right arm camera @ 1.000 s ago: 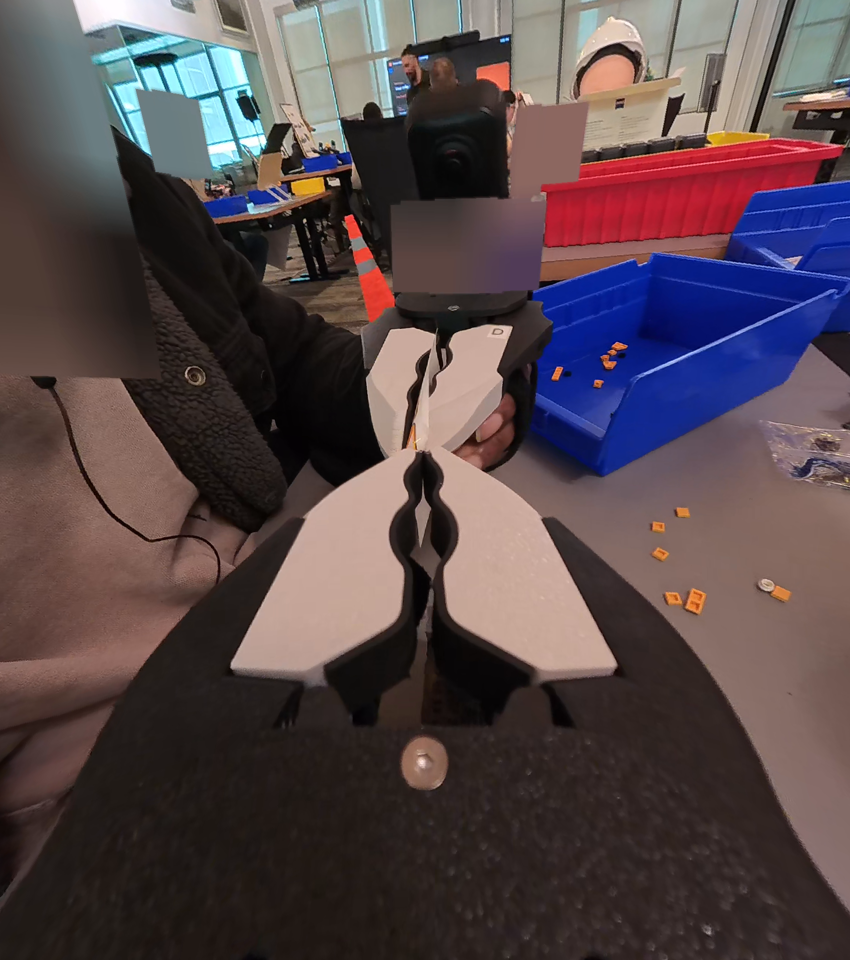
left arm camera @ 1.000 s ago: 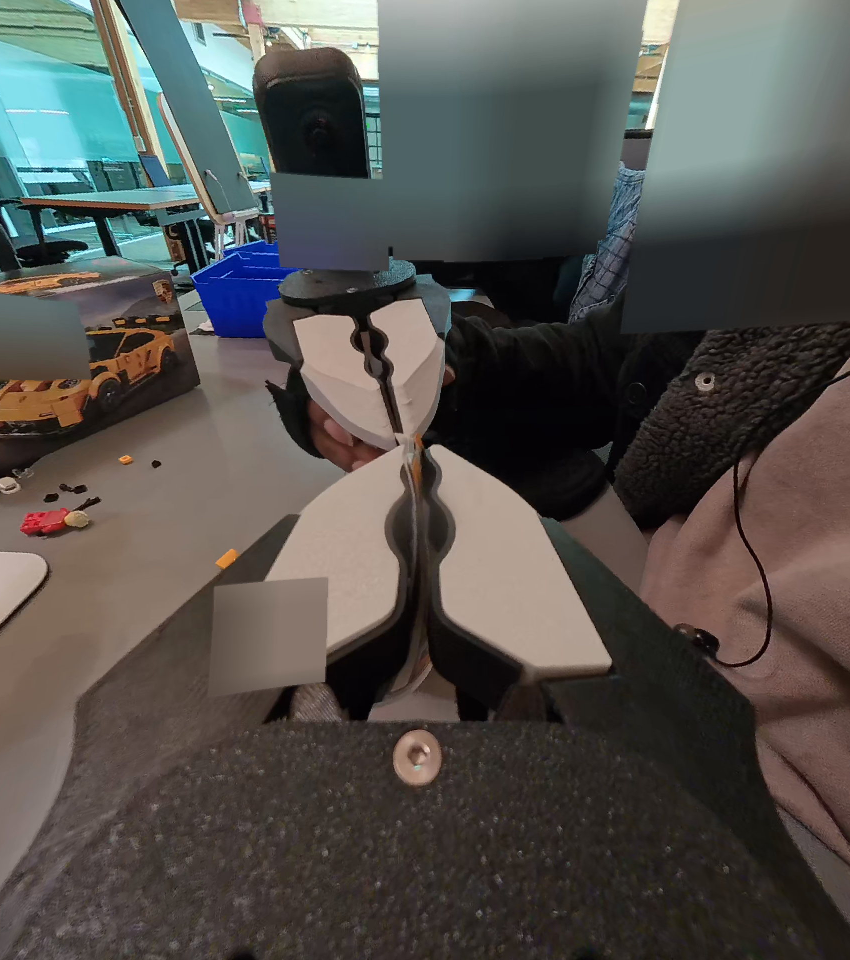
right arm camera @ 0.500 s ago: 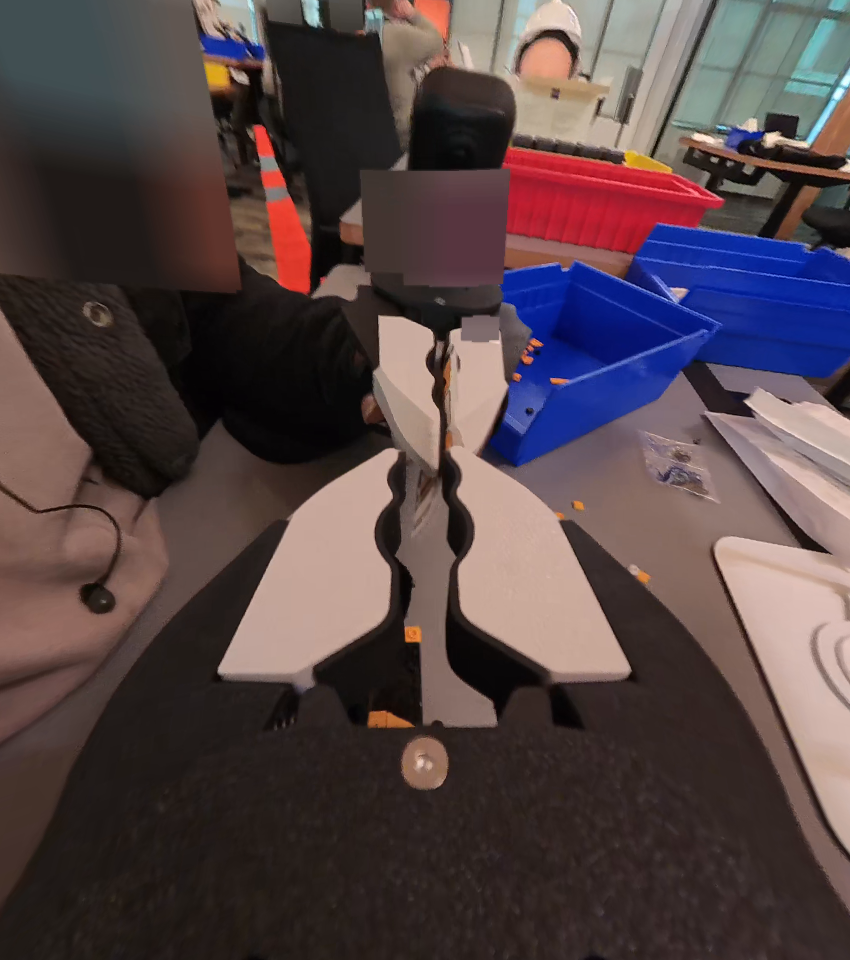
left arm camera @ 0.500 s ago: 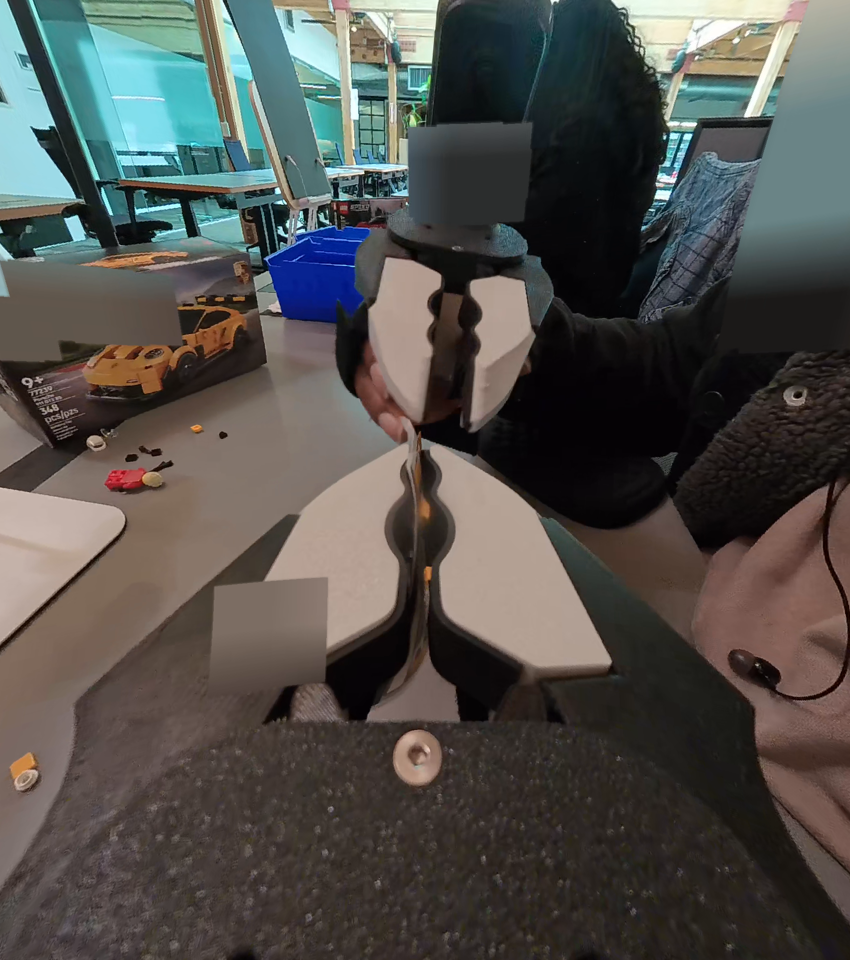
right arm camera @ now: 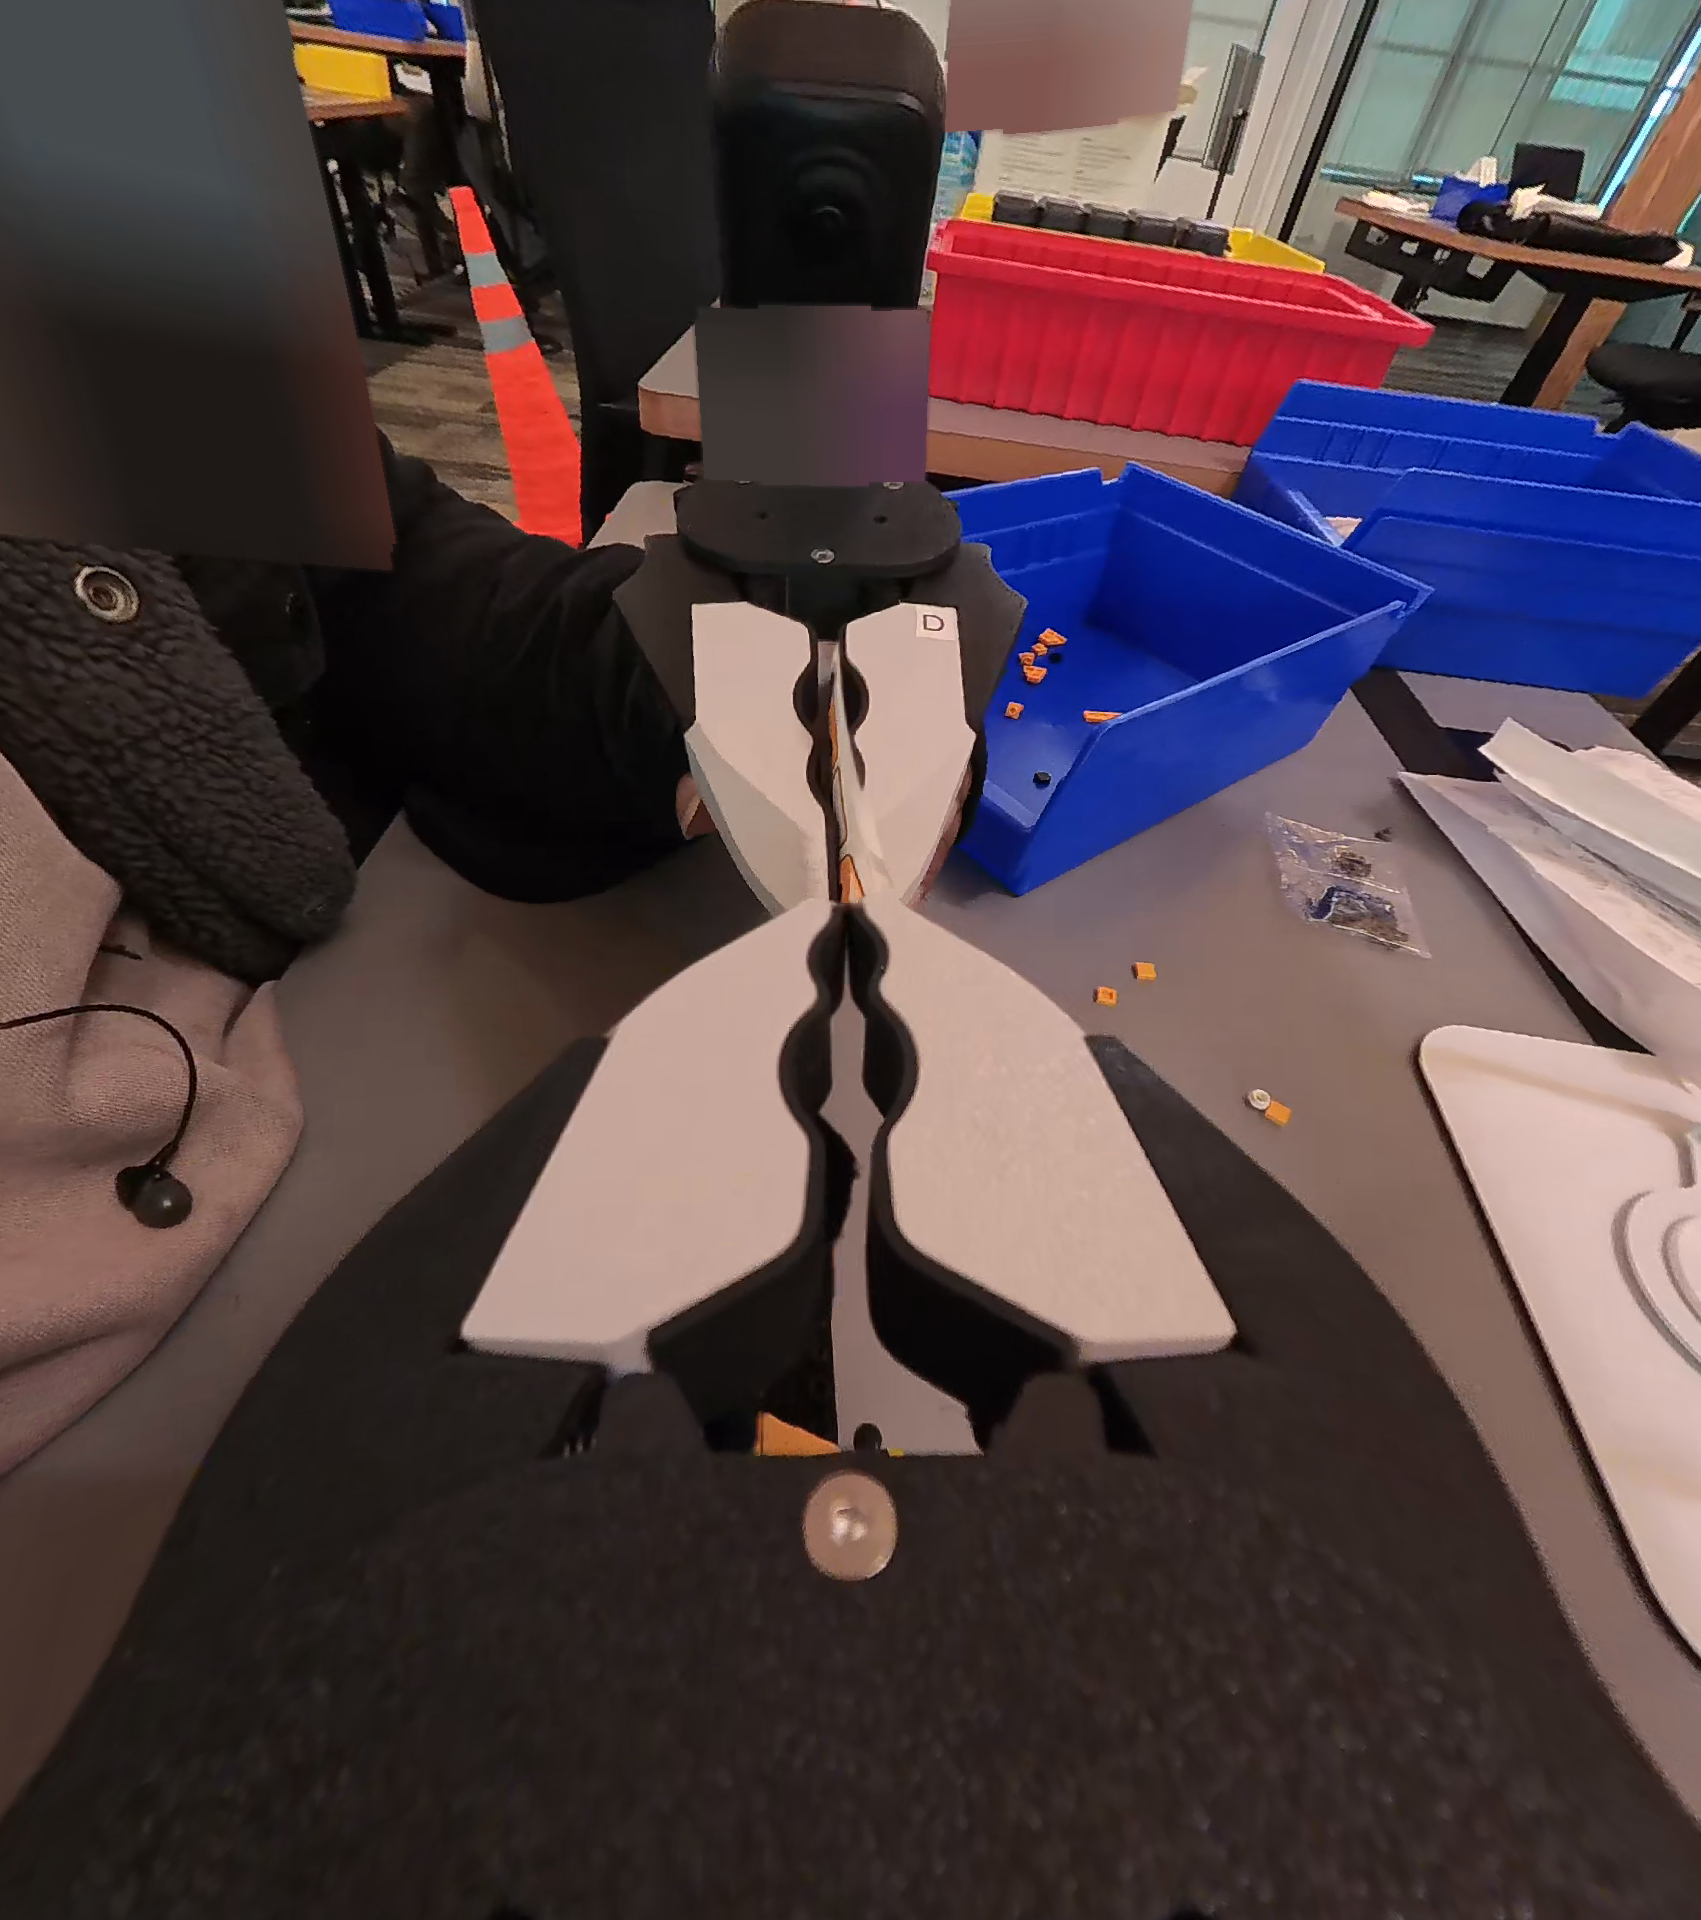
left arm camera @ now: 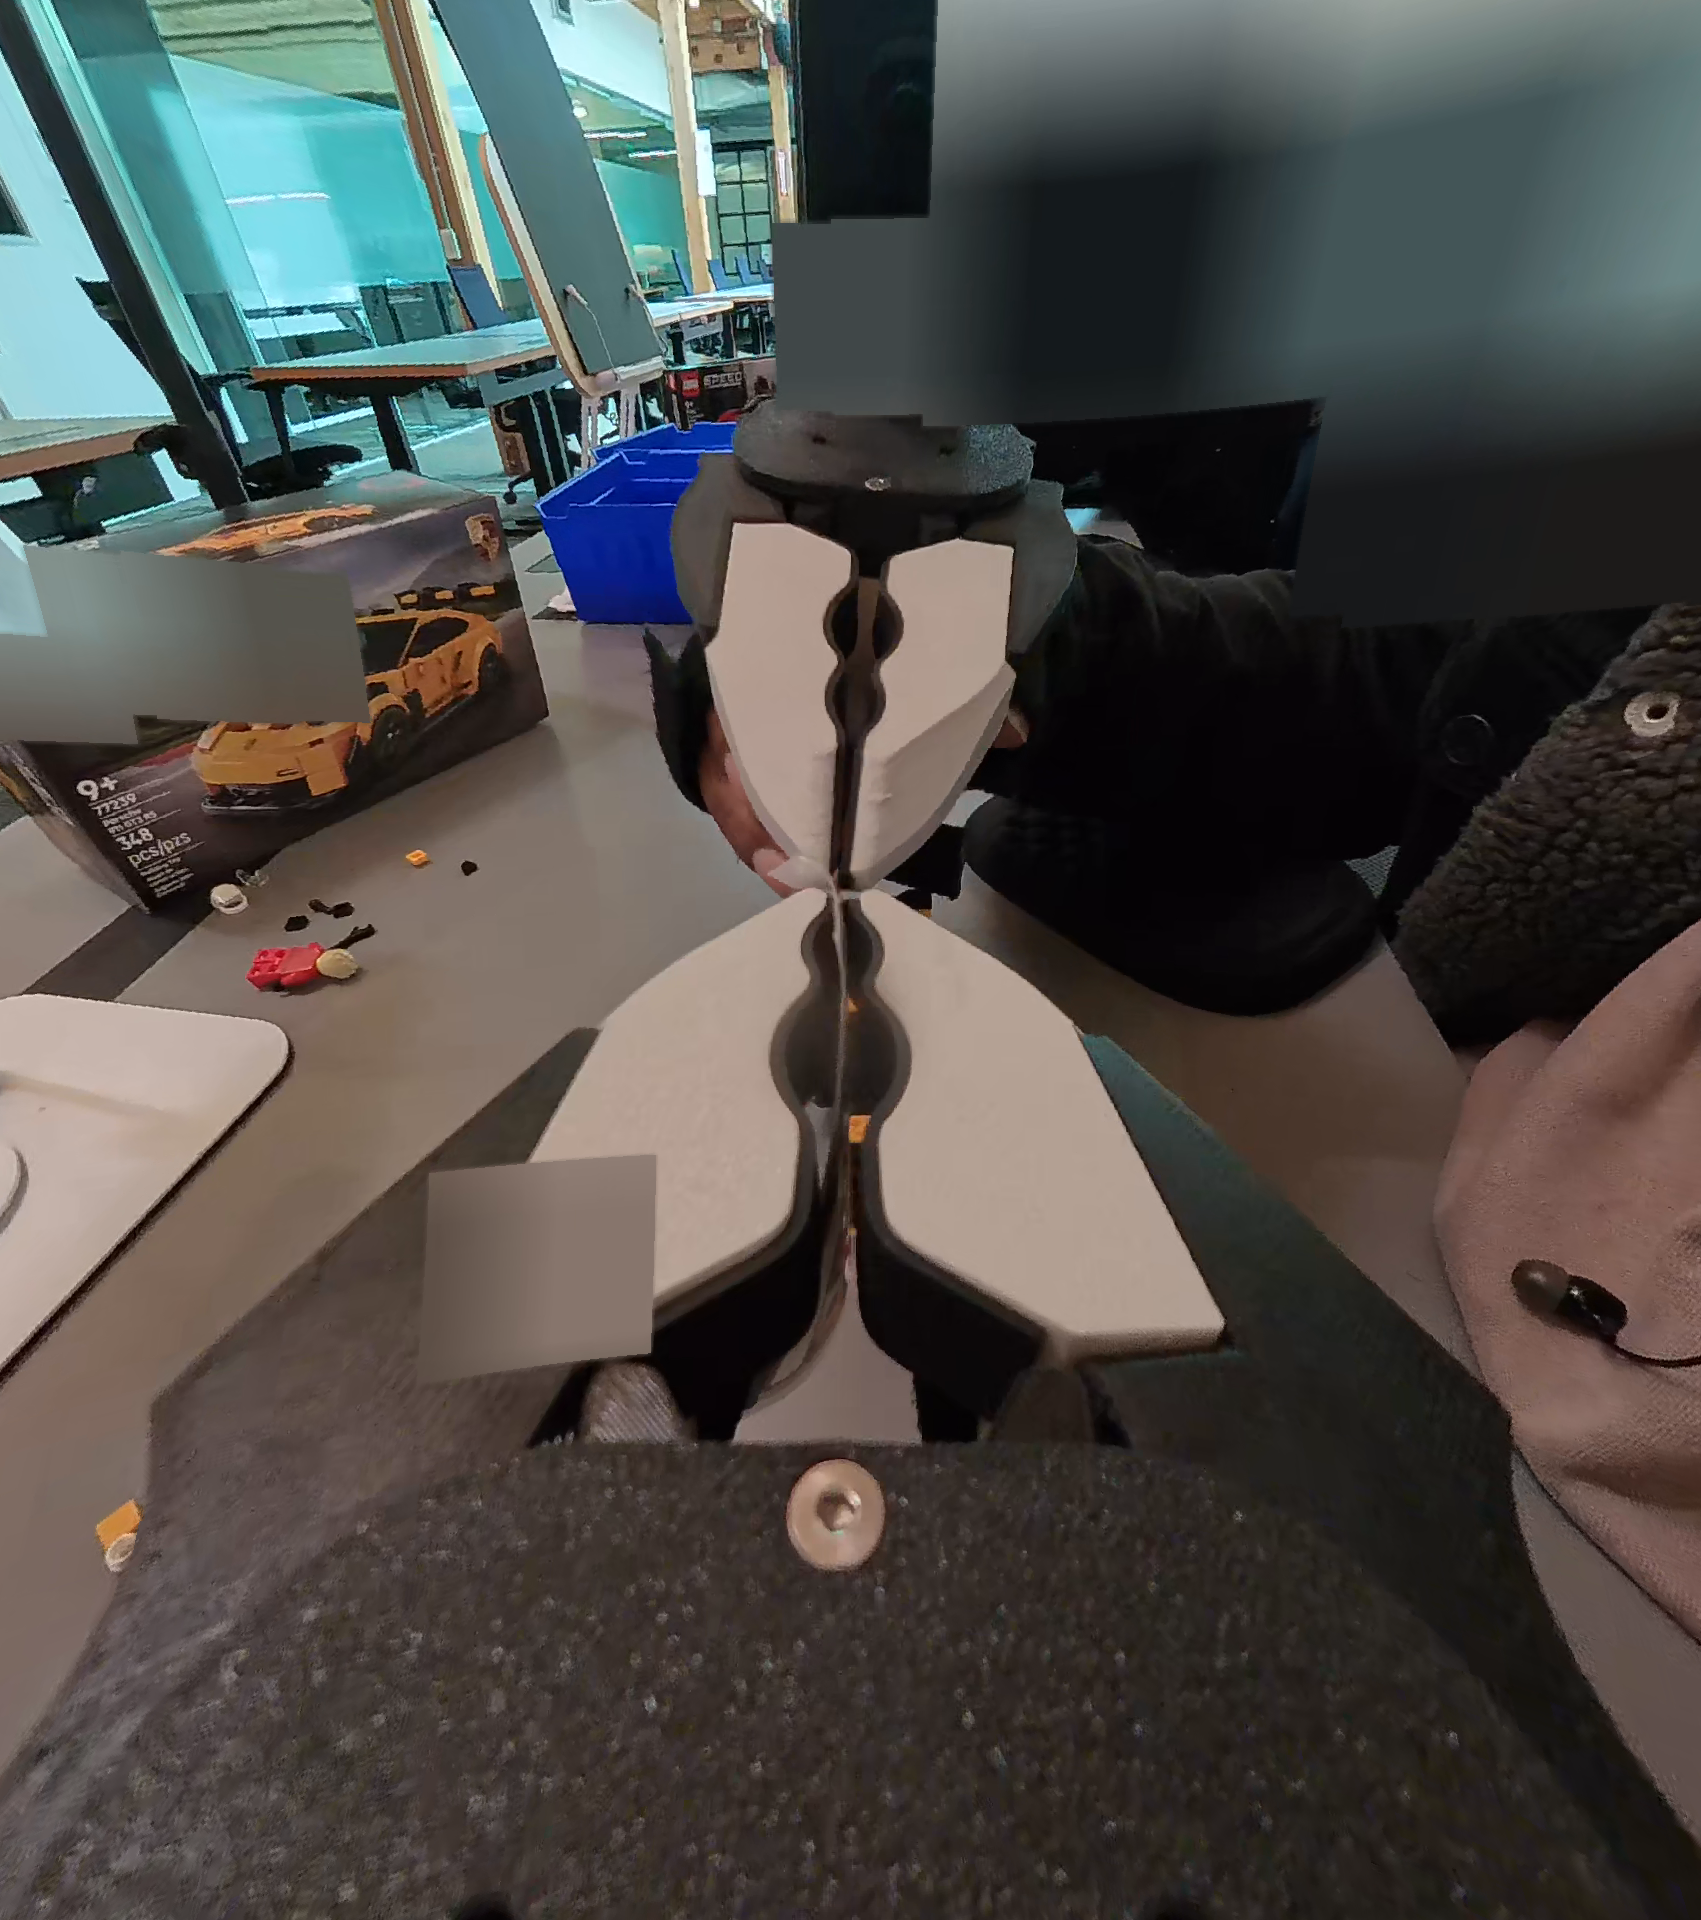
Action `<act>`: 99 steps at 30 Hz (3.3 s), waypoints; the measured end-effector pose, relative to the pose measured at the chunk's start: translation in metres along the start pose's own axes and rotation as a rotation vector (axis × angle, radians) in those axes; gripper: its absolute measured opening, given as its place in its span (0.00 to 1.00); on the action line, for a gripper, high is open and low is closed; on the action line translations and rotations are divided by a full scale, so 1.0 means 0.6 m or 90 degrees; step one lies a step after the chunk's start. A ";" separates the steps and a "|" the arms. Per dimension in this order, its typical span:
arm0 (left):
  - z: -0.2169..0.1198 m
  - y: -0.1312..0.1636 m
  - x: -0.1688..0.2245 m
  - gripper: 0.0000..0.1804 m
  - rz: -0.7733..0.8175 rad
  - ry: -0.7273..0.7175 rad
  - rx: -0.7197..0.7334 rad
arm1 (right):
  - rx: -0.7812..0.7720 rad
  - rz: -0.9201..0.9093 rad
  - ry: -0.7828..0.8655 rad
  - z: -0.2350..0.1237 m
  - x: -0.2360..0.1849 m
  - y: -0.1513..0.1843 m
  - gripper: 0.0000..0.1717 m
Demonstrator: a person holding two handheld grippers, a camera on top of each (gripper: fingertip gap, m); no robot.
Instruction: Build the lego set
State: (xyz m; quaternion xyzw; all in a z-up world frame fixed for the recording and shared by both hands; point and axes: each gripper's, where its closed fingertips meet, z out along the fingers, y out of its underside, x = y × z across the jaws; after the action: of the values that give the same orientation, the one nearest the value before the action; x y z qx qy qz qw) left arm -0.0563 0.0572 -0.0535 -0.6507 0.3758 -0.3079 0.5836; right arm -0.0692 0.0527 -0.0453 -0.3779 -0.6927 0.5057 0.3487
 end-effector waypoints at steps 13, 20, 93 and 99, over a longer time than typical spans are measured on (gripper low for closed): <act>-0.009 -0.011 -0.011 0.12 -0.143 0.045 0.042 | -0.037 -0.012 0.030 -0.006 0.016 0.015 0.00; -0.009 0.010 -0.043 0.00 -0.264 -0.001 0.013 | -0.081 -0.080 0.063 0.004 0.017 0.028 0.00; 0.015 -0.016 -0.023 0.00 -0.245 -0.007 0.131 | 0.128 0.280 -0.106 -0.023 0.030 -0.008 0.00; 0.013 -0.017 -0.024 0.00 -0.251 -0.004 0.133 | 0.129 0.280 -0.105 -0.023 0.031 -0.008 0.00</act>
State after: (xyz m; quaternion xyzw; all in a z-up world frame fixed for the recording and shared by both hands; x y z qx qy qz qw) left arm -0.0561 0.0736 -0.0439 -0.6489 0.2053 -0.4512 0.5773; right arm -0.0668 0.0737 -0.0357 -0.4399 -0.5657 0.6656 0.2086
